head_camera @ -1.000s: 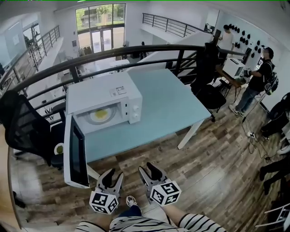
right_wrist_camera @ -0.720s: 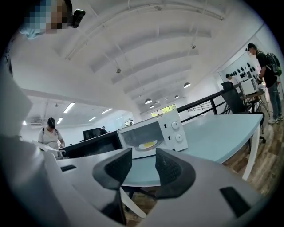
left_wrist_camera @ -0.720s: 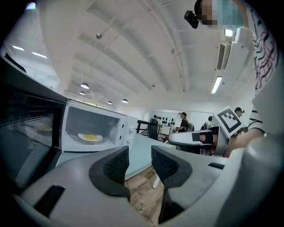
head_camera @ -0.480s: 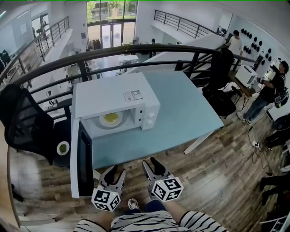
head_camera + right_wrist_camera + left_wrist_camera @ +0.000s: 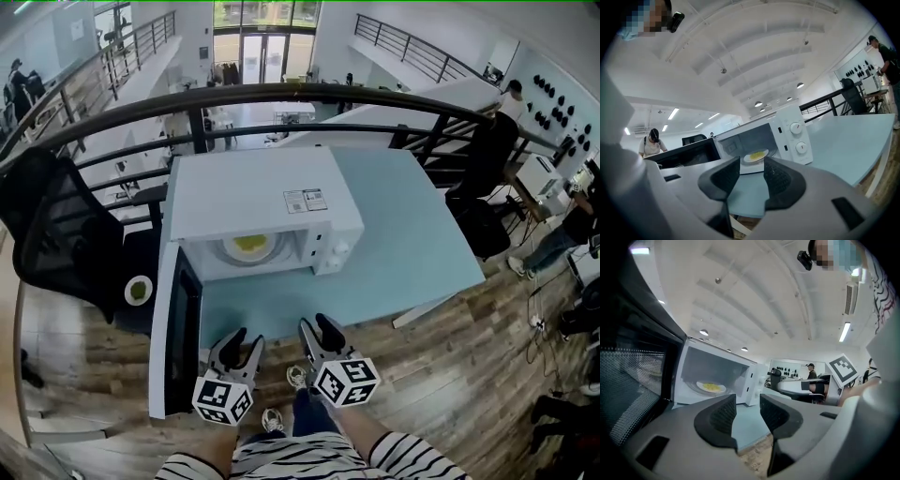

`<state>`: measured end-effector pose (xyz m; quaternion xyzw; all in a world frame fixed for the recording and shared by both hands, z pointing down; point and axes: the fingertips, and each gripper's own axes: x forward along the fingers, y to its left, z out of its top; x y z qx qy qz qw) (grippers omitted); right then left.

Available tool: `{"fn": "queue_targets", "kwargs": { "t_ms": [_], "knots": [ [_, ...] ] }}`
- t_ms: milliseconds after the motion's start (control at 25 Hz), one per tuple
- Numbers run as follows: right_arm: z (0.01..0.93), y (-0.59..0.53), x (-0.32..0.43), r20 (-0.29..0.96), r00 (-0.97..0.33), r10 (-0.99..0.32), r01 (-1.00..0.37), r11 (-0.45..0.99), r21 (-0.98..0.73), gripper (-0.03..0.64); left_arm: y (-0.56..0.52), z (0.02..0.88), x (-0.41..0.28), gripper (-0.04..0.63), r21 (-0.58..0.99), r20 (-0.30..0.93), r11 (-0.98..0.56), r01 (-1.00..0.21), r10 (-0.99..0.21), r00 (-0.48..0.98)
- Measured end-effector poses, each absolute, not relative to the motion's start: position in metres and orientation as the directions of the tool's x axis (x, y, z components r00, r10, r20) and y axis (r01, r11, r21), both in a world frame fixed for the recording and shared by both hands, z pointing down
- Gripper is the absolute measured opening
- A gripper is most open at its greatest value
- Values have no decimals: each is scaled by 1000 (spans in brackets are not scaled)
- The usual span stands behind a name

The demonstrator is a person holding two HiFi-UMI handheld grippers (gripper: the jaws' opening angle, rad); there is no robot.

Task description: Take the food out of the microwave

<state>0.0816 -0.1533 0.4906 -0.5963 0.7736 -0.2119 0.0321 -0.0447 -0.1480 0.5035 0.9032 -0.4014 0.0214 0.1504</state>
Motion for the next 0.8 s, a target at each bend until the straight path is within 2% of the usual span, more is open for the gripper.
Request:
{"fn": "queue_targets", "kwargs": {
  "t_ms": [440, 800],
  "knots": [
    [523, -218, 79, 246, -368, -897, -887, 259, -383, 166, -208, 525, -50, 137, 279, 180, -516, -810, -800, 572],
    [545, -276, 74, 268, -379, -886, -887, 265, -378, 166, -267, 548, -56, 137, 283, 207, -449, -848, -834, 511]
  ]
}}
